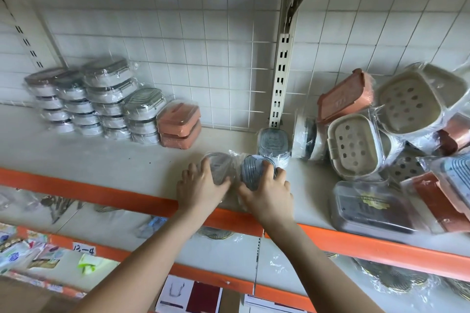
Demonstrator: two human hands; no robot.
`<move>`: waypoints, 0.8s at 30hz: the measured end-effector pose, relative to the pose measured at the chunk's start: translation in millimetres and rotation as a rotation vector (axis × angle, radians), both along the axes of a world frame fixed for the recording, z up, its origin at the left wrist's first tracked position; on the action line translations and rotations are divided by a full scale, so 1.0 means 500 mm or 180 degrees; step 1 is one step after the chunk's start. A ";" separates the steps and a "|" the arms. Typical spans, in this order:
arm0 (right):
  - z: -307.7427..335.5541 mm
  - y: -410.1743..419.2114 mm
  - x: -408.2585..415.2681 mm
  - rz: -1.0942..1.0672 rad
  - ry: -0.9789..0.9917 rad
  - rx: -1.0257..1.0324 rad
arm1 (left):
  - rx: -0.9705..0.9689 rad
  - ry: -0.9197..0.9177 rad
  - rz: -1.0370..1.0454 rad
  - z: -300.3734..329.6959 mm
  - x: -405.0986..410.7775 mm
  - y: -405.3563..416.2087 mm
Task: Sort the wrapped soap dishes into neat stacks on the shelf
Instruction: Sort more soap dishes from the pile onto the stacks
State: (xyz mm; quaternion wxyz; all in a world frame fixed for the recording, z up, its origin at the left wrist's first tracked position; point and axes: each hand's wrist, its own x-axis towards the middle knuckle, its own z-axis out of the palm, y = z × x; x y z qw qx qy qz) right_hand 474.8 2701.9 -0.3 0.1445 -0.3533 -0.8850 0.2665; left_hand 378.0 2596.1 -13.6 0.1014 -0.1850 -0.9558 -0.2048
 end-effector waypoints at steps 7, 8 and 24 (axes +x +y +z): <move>-0.002 -0.008 -0.010 0.0315 0.0268 -0.0022 | 0.0297 0.0269 0.0095 0.001 -0.017 -0.044; 0.000 -0.014 -0.018 0.0367 0.0310 -0.0051 | 0.0320 0.0313 0.0107 0.003 -0.025 -0.053; 0.018 -0.224 -0.231 0.0511 0.0133 0.0037 | 0.0170 0.0218 0.0243 0.037 -0.221 -0.308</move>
